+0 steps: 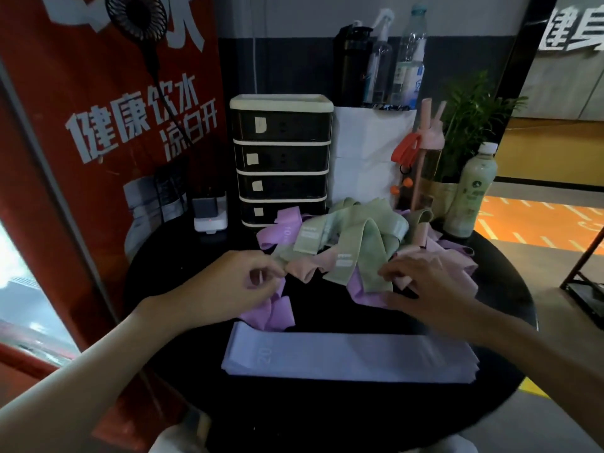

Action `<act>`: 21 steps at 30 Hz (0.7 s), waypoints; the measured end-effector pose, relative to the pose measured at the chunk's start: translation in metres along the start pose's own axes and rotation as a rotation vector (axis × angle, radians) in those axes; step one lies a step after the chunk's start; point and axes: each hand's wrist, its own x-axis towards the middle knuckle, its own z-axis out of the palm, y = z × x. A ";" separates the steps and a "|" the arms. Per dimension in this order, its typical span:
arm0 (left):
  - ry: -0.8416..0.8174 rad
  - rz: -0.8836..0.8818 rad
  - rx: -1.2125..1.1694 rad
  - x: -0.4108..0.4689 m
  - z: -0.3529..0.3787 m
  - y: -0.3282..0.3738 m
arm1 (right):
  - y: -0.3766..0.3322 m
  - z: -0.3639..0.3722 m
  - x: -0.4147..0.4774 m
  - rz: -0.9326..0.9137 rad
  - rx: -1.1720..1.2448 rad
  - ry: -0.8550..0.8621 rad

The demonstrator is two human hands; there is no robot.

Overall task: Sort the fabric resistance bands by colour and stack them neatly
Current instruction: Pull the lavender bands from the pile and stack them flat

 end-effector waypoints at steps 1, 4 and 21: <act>-0.010 0.004 -0.009 -0.012 0.000 0.003 | 0.000 -0.002 -0.012 -0.006 0.010 -0.055; -0.067 0.009 0.027 -0.040 0.003 0.009 | 0.009 -0.007 -0.041 0.024 0.026 -0.149; -0.245 -0.291 0.132 -0.065 0.014 0.005 | 0.017 -0.018 -0.062 0.127 0.041 -0.445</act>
